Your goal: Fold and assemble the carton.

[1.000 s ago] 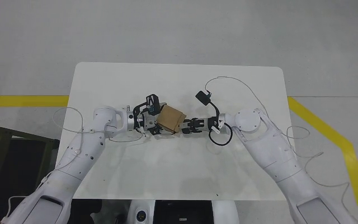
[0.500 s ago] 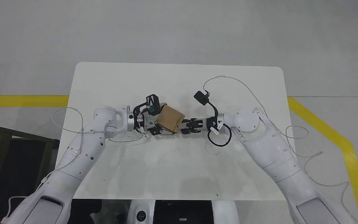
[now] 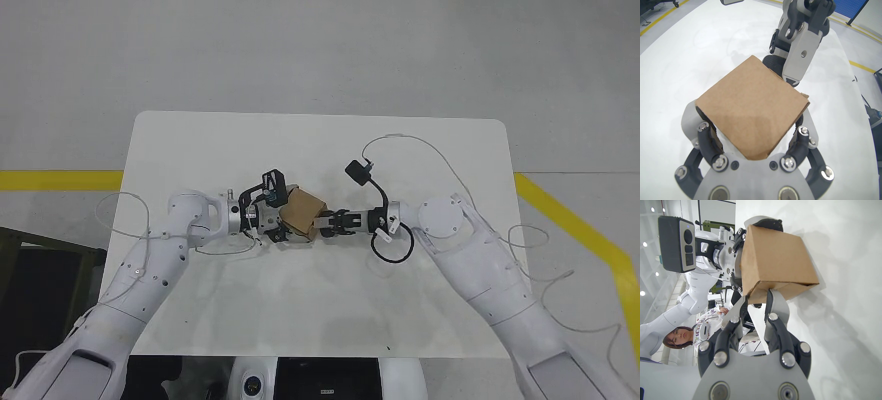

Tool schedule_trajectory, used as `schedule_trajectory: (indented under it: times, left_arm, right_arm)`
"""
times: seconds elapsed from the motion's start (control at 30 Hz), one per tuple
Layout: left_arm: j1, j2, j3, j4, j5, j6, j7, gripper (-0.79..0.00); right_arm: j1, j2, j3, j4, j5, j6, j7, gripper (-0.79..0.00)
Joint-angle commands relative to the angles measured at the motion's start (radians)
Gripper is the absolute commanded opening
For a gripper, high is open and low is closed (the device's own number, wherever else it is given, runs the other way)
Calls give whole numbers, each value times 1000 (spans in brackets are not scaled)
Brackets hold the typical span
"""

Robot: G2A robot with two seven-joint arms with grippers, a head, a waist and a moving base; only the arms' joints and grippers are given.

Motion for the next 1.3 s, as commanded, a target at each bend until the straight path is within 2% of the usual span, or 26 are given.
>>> schedule_trajectory:
  times: [0.0, 0.27, 0.43, 0.47, 0.5, 0.53, 0.57, 0.8, 1.27]
  left_arm:
    - [-1, 0, -2, 3, -1, 0, 0, 0]
    - [4, 7, -26, 8, -20, 0, 12, 0]
    - [29, 23, -45, -23, -59, 0, 8, 0]
    - [36, 27, -48, -31, -71, 0, 6, 0]
    - [41, 32, -52, -40, -78, 0, 0, 0]
    - [46, 36, -55, -48, -84, 0, -7, 0]
    - [51, 41, -57, -57, -92, 0, -12, 0]
    - [54, 61, -61, -76, -121, 0, -47, 0]
    - [29, 62, -42, -92, -69, 1, -53, 0]
  right_arm:
    - [-5, 2, 5, -6, 6, -8, 8, -486]
    - [-56, 21, 61, -57, 16, -69, 26, -437]
    - [-112, 42, 126, -113, 3, -141, 16, -400]
    - [-123, 46, 139, -120, -1, -156, 12, -332]
    - [-134, 50, 151, -126, -5, -169, 7, -148]
    - [-143, 54, 163, -131, -12, -184, 2, -18]
    - [-152, 57, 174, -136, -16, -198, -3, 0]
    - [-198, 75, 242, -150, -42, -294, -50, 0]
    - [-265, 105, 370, -194, -170, -456, -209, 0]
